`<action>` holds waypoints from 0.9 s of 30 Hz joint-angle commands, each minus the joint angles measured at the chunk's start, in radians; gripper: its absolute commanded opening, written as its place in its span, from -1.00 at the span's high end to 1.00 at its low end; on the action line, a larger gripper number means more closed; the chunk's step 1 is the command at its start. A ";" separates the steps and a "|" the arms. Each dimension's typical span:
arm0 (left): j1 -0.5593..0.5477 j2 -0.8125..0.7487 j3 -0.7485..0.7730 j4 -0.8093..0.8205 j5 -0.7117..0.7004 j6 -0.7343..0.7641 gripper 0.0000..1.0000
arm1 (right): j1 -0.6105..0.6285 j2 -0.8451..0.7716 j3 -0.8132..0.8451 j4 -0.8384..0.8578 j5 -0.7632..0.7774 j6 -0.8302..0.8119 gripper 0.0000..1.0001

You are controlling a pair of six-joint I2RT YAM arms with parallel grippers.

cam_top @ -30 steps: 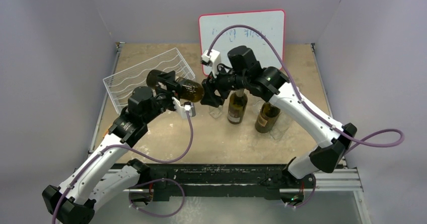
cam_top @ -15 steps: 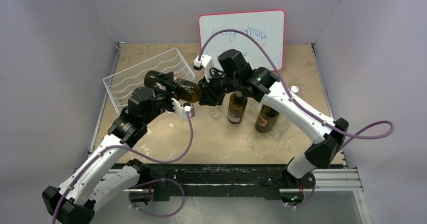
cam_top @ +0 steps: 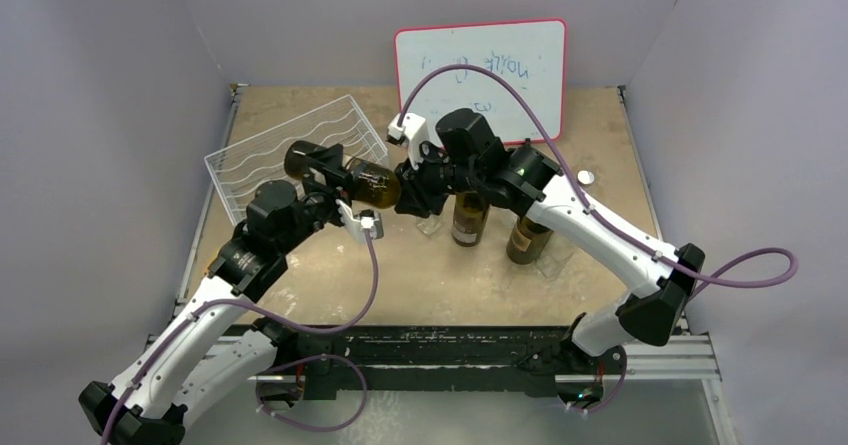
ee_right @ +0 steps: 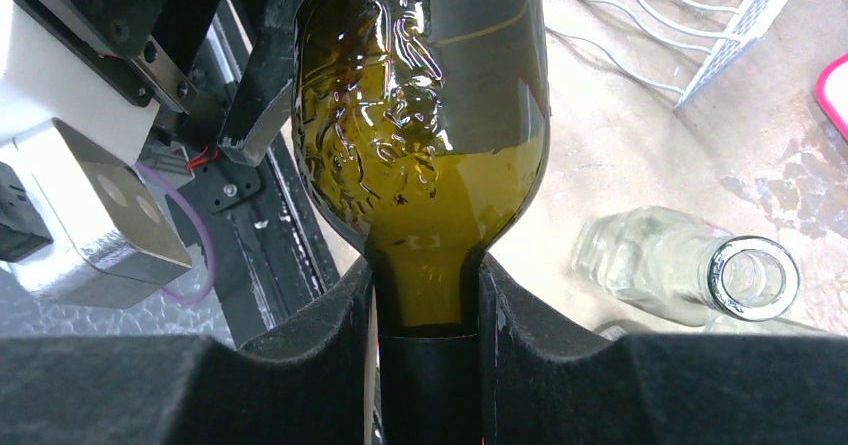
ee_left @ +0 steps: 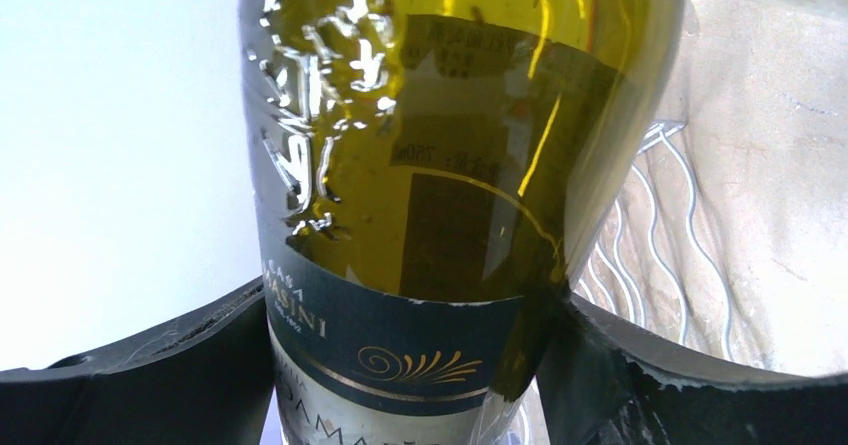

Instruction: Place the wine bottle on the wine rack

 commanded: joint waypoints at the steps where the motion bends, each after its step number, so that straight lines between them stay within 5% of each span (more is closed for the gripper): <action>1: 0.006 -0.057 0.014 0.037 -0.001 -0.130 -0.65 | -0.025 -0.072 0.013 0.212 0.198 0.074 1.00; 8: 0.007 -0.136 0.027 0.102 -0.079 -0.251 -0.74 | -0.025 -0.086 -0.025 0.273 0.257 0.104 1.00; 18: 0.006 -0.109 0.079 -0.235 -0.033 -0.065 -0.79 | -0.025 -0.074 0.065 0.223 0.125 0.113 1.00; 27: 0.006 -0.116 0.057 -0.176 -0.002 -0.127 -0.77 | -0.028 -0.008 0.140 0.140 0.155 0.103 1.00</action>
